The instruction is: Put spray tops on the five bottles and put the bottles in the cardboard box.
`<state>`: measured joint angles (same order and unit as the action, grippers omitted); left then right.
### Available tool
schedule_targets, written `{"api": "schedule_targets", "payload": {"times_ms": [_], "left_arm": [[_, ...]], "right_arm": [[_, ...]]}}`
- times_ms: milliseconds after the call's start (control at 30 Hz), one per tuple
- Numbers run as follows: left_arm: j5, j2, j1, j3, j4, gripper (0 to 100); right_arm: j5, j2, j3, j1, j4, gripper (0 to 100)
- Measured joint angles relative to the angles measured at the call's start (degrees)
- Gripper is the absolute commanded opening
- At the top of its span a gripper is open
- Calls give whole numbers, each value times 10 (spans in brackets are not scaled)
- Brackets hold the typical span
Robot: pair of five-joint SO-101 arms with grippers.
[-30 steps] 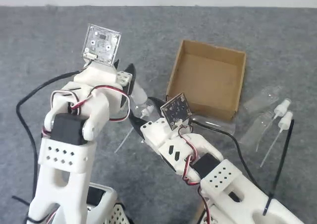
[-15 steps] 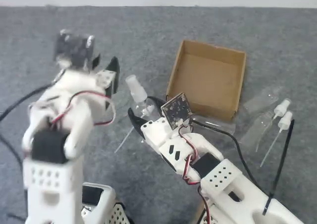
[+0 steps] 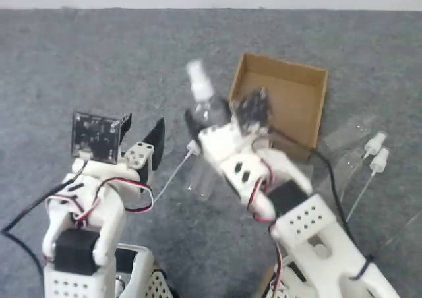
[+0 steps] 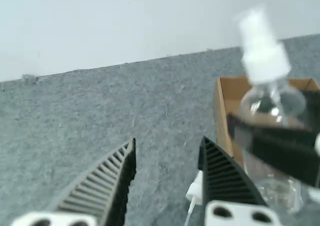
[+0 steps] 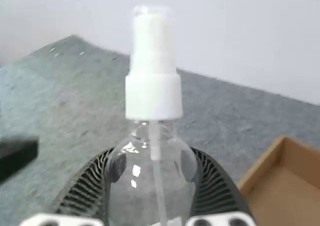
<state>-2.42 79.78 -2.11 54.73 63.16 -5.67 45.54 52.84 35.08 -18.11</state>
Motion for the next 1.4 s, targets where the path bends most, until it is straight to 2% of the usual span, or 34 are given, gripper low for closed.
{"api": "schedule_targets", "payload": {"times_ms": [200,467,667,933,1400], "left_arm": [[-16,17,-40,108,-62,294],[-18,23,-54,127,-76,294],[-18,24,-54,167,-118,294],[-18,30,-57,171,-127,293],[-18,31,-57,171,-127,291]], "right_arm": [[0,-130,-117,-12,-30,6],[0,-243,-197,-3,-31,6],[0,-247,-258,36,-98,6],[0,-244,-331,36,-234,6],[1,-156,-331,33,-331,6]]}}
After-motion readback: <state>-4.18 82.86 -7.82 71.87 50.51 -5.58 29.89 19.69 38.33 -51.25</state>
